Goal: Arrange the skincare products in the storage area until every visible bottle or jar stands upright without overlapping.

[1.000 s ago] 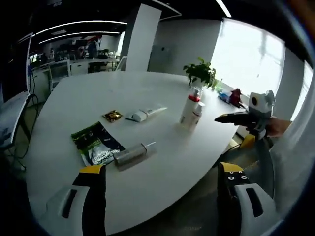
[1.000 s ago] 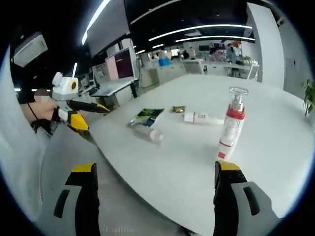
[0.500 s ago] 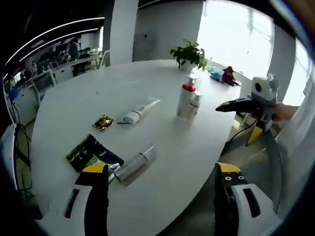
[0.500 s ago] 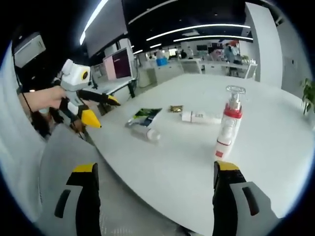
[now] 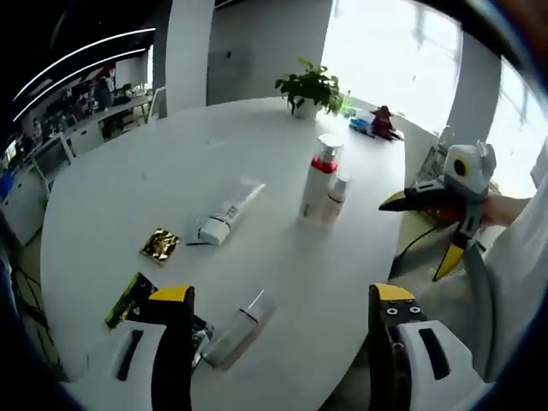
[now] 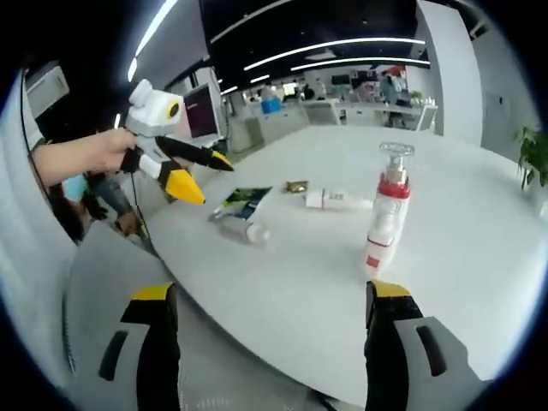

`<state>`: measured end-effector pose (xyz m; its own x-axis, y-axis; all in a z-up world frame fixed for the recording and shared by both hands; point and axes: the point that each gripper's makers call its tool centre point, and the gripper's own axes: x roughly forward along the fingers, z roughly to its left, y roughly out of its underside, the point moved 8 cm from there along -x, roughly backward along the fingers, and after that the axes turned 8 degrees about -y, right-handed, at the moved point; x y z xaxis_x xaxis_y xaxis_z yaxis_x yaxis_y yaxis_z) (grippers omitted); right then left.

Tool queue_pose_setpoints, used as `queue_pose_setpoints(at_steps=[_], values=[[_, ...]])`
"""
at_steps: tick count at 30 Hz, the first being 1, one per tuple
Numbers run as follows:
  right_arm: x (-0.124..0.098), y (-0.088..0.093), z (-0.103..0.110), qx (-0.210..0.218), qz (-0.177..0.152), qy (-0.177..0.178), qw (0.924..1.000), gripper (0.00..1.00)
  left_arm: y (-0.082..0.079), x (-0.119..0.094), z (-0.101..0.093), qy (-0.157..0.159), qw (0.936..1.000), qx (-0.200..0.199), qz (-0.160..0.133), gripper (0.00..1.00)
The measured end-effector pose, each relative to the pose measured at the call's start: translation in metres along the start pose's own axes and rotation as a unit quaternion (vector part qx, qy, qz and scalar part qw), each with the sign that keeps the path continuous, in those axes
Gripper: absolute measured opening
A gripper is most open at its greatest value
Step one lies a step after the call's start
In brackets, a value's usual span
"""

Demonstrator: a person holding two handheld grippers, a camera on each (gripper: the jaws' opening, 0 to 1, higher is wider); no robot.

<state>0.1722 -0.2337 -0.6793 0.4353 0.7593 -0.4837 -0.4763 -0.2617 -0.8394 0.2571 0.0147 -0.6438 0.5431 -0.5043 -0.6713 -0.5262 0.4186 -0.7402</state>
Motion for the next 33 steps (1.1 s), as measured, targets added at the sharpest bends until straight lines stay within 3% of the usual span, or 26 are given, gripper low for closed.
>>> queue_pose_setpoints(at_steps=[4, 8, 23, 33], values=[[0.0, 0.0, -0.001, 0.001, -0.001, 0.007, 1.0, 0.9, -0.009, 0.009, 0.005, 0.007, 0.9999, 0.006, 0.005, 0.8], [-0.002, 0.001, -0.003, 0.005, 0.003, 0.022, 0.9997, 0.91, -0.014, 0.022, 0.013, 0.008, 0.9996, 0.019, 0.02, 0.89], [-0.005, 0.0, -0.011, 0.02, -0.015, 0.046, 0.9986, 0.9, -0.032, 0.059, 0.035, 0.022, 0.9957, 0.059, 0.068, 0.84], [-0.007, 0.001, -0.016, 0.033, -0.025, 0.062, 0.9972, 0.9, -0.066, 0.099, 0.05, 0.035, 0.9907, 0.101, 0.084, 0.81]])
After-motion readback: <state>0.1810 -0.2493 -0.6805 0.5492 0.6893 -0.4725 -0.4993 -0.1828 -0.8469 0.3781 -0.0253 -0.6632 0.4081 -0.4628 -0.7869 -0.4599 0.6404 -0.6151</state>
